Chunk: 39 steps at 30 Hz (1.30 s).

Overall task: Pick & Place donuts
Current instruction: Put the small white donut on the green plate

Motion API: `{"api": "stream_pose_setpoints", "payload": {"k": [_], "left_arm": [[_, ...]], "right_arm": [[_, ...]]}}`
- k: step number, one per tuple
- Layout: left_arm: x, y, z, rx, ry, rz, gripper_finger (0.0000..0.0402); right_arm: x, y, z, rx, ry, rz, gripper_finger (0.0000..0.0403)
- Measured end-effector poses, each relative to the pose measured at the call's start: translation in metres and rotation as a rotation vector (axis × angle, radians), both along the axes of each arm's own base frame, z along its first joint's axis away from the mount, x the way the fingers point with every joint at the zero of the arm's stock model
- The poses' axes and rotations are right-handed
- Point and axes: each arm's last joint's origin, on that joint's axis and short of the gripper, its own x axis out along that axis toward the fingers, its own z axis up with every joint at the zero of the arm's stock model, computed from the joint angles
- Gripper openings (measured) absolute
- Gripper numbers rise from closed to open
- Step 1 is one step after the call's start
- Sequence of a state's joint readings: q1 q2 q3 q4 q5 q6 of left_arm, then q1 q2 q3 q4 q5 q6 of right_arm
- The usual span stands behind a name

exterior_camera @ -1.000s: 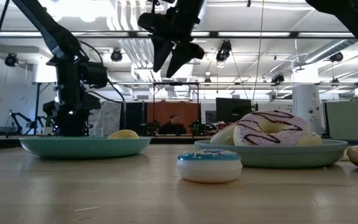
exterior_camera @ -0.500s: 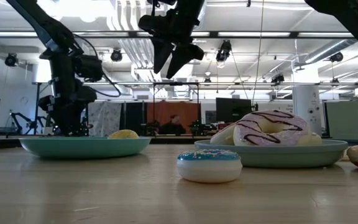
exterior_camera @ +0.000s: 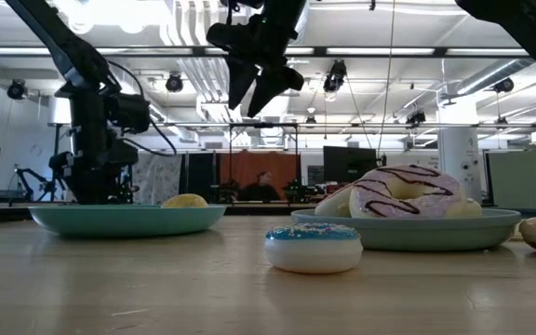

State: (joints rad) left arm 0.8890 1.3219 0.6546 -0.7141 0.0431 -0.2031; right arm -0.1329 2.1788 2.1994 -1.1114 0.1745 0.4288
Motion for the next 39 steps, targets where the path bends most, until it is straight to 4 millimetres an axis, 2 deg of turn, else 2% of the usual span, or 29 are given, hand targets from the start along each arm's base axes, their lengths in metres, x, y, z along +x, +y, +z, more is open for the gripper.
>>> {"api": "stream_pose_setpoints", "payload": {"k": [7,18,22,26,29,33,36,39], "left_arm": [[0.0,0.0,-0.007,-0.025,0.011,-0.002,0.0132],[0.004,0.002,-0.006,-0.021,-0.057,-0.003,0.0008],[0.011,0.002,-0.002,-0.097,-0.246,-0.023,0.0003],[0.02,0.0,0.013,-0.22,-0.574,-0.1,0.0001],[0.023,-0.004,0.027,-0.301,-0.771,-0.182,0.0001],[0.024,-0.01,0.042,-0.402,-0.983,-0.314,0.0001],[0.023,-0.013,0.052,-0.454,-1.081,-0.381,0.0],[0.025,-0.014,0.058,-0.449,-1.102,-0.378,0.0]], "right_arm": [[0.0,0.0,0.0,-0.006,0.003,0.012,0.0215],[0.0,0.0,0.0,0.015,0.0,0.031,0.0214],[0.001,0.0,0.001,0.02,-0.013,0.055,0.0209],[0.005,0.0,0.003,-0.016,-0.046,0.126,0.0197],[0.009,0.004,0.011,-0.074,-0.09,0.272,0.0187],[0.011,0.025,0.031,-0.188,-0.189,0.55,0.0176],[0.013,0.037,0.038,-0.312,-0.194,0.631,0.0174],[0.014,0.036,0.04,-0.416,-0.175,0.7,0.018]]}}
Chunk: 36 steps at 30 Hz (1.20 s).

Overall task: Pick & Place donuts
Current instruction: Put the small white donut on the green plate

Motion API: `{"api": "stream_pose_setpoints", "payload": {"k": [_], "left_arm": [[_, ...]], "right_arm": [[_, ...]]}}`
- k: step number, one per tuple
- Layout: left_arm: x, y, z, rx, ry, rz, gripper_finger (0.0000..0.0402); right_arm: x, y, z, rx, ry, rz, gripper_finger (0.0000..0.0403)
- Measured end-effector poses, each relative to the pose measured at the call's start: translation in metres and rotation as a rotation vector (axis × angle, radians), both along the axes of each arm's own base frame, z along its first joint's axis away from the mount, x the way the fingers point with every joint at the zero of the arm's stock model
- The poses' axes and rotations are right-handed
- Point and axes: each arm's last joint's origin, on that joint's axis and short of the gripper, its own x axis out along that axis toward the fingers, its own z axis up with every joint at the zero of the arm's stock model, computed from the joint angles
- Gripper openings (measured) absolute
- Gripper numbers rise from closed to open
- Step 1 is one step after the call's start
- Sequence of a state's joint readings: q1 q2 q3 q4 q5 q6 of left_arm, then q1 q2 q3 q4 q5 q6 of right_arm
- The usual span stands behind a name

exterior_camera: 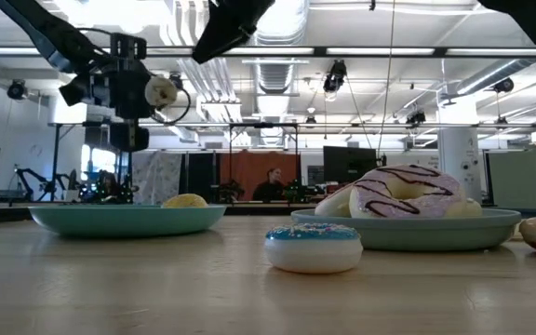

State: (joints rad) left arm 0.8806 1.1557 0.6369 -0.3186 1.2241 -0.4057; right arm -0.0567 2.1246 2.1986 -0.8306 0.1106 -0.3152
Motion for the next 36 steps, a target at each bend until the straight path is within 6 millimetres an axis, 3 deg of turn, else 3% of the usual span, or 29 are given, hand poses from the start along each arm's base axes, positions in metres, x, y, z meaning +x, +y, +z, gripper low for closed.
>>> {"api": "stream_pose_setpoints", "payload": {"k": [5,18,36], "left_arm": [[0.009,-0.001,0.007,-0.015,-0.024,-0.006,0.0],[0.029,-0.01,0.027,0.041,-0.028,-0.031,0.0],[0.049,-0.024,0.037,0.065,-0.054,-0.017,0.0]], "right_arm": [[0.0,0.0,0.004,-0.129,-0.001,0.114,0.0205],[0.003,0.004,-0.002,-0.157,0.022,0.161,0.0265],[0.003,0.006,-0.002,-0.154,0.023,0.166,0.0212]]}}
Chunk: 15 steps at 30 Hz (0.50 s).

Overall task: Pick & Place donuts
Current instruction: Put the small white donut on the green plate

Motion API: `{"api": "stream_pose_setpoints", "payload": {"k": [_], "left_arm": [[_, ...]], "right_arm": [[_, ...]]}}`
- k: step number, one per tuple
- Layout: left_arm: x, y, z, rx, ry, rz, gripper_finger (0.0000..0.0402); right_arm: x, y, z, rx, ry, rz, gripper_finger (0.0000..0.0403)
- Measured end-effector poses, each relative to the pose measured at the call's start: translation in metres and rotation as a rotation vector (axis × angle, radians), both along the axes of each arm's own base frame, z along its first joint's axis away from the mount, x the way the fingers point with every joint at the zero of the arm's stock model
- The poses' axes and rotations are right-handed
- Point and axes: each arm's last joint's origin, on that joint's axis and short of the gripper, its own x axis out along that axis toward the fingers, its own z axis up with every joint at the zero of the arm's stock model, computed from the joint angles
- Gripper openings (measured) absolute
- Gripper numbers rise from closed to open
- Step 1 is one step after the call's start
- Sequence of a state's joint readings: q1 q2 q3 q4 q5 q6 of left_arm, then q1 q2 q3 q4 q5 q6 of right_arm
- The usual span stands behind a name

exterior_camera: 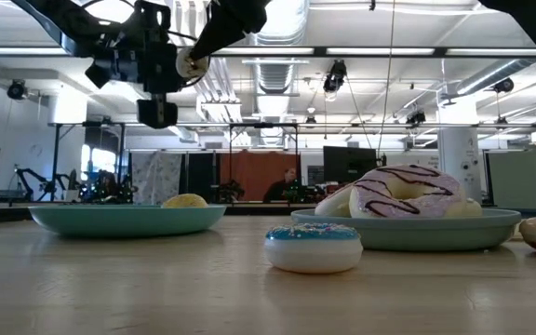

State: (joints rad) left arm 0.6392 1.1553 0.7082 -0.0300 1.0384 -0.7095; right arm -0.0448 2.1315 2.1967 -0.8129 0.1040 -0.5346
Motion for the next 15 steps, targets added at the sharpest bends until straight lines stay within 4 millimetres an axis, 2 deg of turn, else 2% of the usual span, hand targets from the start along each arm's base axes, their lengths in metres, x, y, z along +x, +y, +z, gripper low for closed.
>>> {"api": "stream_pose_setpoints", "payload": {"k": [8,15], "left_arm": [[0.0002,0.0004,-0.0002,0.003,0.006,0.014,0.0],[0.0004,0.0002,-0.0005,0.001,0.012,0.021,0.0]], "right_arm": [[-0.0038,0.0001,-0.0043,0.007,0.057,-0.005,0.0197],[-0.0038,-0.0004,-0.0054,0.021,0.057,-0.02,0.0156]]}}
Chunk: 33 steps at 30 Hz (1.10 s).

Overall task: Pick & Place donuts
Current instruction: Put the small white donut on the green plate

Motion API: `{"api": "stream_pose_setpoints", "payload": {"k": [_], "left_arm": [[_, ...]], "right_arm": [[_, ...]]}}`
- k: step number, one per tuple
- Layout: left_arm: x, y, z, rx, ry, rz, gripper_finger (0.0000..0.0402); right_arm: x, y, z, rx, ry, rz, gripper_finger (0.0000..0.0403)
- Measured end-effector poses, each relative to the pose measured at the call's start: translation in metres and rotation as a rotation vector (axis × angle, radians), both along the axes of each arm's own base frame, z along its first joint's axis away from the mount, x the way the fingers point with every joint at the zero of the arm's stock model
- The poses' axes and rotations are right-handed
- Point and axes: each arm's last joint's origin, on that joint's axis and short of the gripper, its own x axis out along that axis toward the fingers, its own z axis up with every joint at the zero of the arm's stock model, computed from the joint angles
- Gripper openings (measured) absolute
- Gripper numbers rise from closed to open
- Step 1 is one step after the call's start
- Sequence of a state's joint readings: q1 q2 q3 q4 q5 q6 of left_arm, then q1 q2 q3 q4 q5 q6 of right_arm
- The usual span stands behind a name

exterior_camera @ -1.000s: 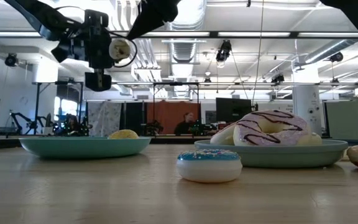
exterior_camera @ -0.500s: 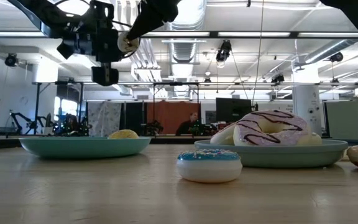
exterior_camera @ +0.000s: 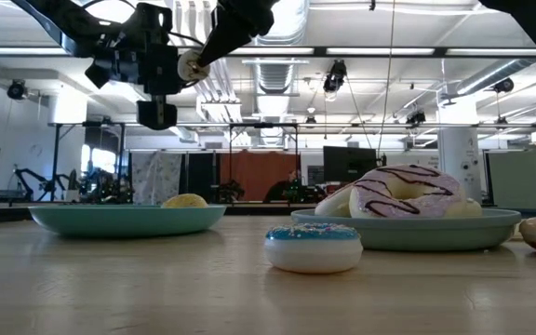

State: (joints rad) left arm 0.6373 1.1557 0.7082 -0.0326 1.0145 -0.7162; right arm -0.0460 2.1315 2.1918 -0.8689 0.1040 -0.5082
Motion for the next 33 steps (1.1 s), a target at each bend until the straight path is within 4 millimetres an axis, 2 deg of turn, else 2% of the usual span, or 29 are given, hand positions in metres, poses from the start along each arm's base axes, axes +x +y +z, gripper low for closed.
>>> {"api": "stream_pose_setpoints", "payload": {"k": [9,15,22,27,33], "left_arm": [[0.005,-0.005,-0.001,0.042,0.02,0.048,0.0009],[0.005,-0.004,-0.002,0.064,0.039,0.09,0.0067],[0.002,-0.003,-0.006,0.137,0.119,0.21,0.0116],[-0.014,-0.01,0.006,0.244,0.132,0.298,0.0119],[-0.049,-0.033,0.037,0.411,0.051,0.396,0.0119]], "right_arm": [[0.001,-0.001,0.0,0.002,-0.014,-0.004,0.0081],[0.0,-0.001,-0.003,0.037,0.0,-0.042,0.004],[-0.002,-0.001,-0.009,0.11,0.038,-0.126,0.0024],[-0.003,0.003,-0.012,0.25,0.031,-0.223,0.0023],[0.001,0.003,-0.026,0.508,0.015,-0.418,0.0023]]}}
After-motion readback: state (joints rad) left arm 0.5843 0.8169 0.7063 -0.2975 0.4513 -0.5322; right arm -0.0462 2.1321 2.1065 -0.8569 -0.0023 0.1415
